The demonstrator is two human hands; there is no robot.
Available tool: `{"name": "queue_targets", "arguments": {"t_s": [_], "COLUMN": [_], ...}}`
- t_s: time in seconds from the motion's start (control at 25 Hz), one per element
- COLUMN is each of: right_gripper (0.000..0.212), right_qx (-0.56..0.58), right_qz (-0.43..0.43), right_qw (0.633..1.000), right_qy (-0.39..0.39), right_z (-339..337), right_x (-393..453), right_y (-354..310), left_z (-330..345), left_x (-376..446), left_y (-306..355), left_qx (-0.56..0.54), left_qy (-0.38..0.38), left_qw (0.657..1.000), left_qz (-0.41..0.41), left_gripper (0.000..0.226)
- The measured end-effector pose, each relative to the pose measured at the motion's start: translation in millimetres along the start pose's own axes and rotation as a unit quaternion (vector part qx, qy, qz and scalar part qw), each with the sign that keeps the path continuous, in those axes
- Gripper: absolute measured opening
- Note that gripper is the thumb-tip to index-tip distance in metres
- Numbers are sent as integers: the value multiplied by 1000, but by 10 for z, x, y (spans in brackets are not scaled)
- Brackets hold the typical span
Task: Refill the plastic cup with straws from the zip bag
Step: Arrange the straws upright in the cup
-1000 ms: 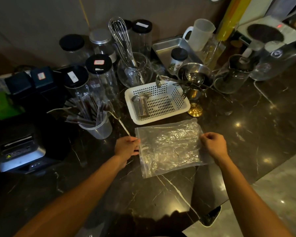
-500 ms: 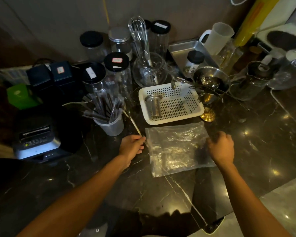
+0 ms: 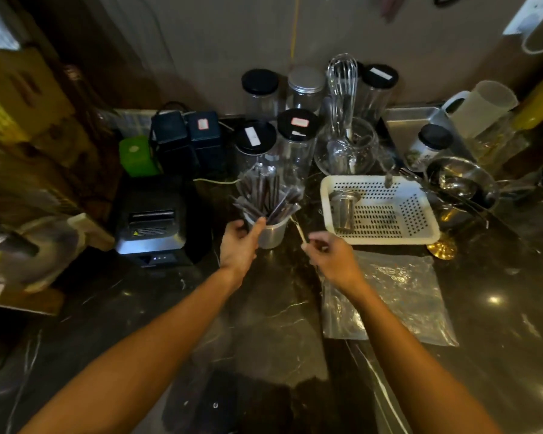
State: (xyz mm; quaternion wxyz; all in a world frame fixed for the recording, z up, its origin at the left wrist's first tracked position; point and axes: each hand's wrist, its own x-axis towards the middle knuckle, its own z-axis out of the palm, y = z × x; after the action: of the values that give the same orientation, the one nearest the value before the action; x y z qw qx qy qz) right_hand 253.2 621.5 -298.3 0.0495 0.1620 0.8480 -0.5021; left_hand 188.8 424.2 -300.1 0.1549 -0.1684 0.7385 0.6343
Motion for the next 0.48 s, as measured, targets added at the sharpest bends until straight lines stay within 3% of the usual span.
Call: {"name": "queue_targets", "arguments": {"t_s": [0.08, 0.16, 0.24, 0.48], "right_gripper": [51, 63, 54, 29], "right_qx": [32, 78, 106, 102], "right_qz": [-19, -43, -53, -38], "right_qw": [999, 995, 992, 991], "right_qy": [-15, -34, -45, -82], "right_z": [181, 318, 396, 431], "right_x": [109, 214, 267, -1], "right_y": [-181, -313, -350, -442], "left_z": [-62, -109, -149, -412], "left_x": [74, 118, 146, -67], "left_y": [83, 151, 181, 86], "left_qx": [34, 51, 49, 81], "left_qy": [-28, -73, -98, -69], "left_qw": [999, 995, 993, 993], "left_qz": [25, 48, 50, 55], "left_gripper": [63, 48, 37, 36]}}
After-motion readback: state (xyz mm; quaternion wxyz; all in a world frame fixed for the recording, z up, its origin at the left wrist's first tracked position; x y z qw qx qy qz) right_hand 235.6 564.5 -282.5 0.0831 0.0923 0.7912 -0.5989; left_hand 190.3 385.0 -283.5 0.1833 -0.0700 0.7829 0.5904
